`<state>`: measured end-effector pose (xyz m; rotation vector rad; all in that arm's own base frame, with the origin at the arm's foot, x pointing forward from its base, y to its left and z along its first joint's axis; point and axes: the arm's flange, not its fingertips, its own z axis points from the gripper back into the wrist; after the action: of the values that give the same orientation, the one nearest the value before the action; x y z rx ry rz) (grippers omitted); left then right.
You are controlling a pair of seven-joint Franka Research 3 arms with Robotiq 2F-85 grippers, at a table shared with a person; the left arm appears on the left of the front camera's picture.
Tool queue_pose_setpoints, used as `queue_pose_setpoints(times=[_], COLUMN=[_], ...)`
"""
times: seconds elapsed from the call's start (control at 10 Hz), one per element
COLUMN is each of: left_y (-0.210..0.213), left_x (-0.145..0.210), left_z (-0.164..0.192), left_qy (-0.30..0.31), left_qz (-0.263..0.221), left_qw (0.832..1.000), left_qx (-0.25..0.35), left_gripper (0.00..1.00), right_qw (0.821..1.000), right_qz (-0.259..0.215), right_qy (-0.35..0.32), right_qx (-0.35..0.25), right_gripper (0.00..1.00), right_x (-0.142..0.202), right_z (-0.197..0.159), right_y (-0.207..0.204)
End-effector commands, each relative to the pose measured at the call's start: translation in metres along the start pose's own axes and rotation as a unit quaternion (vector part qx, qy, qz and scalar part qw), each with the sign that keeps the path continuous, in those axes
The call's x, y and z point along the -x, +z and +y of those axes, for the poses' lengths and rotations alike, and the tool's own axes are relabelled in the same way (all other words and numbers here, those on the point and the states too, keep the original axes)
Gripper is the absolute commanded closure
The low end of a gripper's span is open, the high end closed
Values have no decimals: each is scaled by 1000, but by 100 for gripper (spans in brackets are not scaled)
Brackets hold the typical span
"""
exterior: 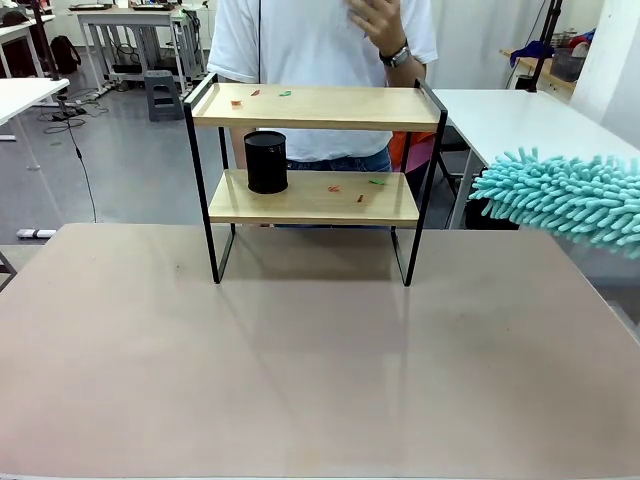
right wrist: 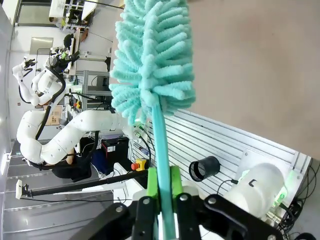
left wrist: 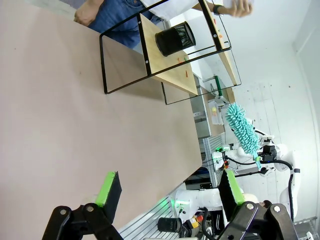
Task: Clean the shelf.
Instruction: Clean the specific tier of the Shelf with the Duster once objects are removed.
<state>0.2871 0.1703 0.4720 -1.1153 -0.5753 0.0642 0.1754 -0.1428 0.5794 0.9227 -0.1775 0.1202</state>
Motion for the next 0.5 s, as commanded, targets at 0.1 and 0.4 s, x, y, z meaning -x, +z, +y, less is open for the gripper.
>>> queue_pose_setpoints(times=[0.1, 0.4], left_y=[-1, -1], left_x=[-2, -2], left_z=[-2, -2], left_qy=[-9, -9], left_qz=[-7, -7], left_qw=[1000, 1000], left_qx=[10, 10], left_gripper=[0, 0], right_qw=[1000, 986], right_qz=[0, -111], right_qy=[0, 115], right_qx=[0, 57], right_gripper=[88, 88], right_x=[0, -33], right_z=[0, 108], right_y=[0, 2])
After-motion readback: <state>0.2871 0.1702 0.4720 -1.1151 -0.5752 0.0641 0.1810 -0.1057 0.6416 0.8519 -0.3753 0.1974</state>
